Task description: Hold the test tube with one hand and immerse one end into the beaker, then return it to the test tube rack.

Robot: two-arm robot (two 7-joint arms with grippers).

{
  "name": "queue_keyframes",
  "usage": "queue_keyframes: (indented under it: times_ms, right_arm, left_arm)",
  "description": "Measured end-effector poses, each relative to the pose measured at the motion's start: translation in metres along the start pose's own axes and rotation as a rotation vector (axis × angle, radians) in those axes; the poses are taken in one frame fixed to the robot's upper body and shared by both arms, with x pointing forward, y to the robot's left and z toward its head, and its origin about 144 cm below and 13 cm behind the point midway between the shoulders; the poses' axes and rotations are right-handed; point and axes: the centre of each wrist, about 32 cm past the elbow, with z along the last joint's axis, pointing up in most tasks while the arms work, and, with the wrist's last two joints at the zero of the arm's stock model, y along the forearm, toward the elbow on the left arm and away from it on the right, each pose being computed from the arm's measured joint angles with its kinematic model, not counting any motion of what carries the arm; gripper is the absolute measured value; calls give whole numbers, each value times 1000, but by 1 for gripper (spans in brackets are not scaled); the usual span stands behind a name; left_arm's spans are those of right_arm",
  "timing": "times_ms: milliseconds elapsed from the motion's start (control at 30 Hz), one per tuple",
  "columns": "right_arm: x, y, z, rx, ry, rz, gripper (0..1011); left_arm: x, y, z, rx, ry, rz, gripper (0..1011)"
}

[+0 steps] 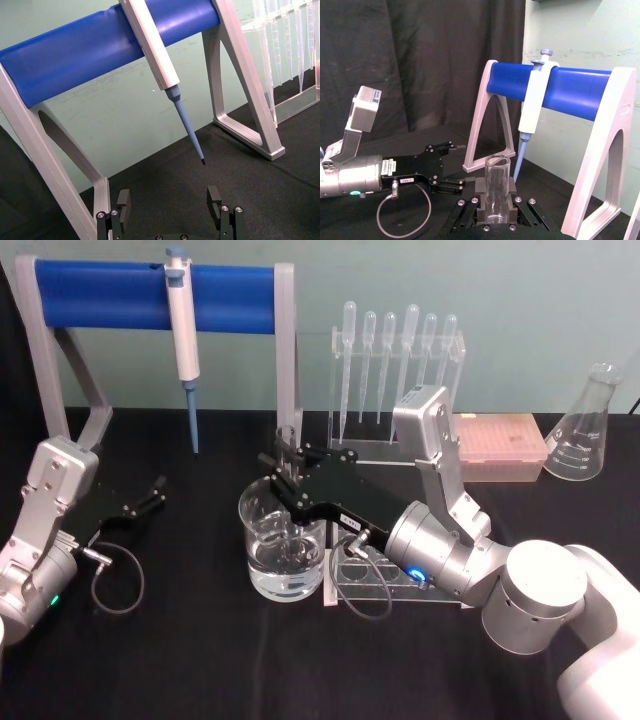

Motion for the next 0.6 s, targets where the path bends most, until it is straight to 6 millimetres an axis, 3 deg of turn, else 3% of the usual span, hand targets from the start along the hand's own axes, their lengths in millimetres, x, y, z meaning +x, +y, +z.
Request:
queue_keyframes:
  times_ms: [600]
  right_arm:
    - [0,0,0,0,0,1,225]
  left_arm:
    - [0,0,0,0,0,0,1000]
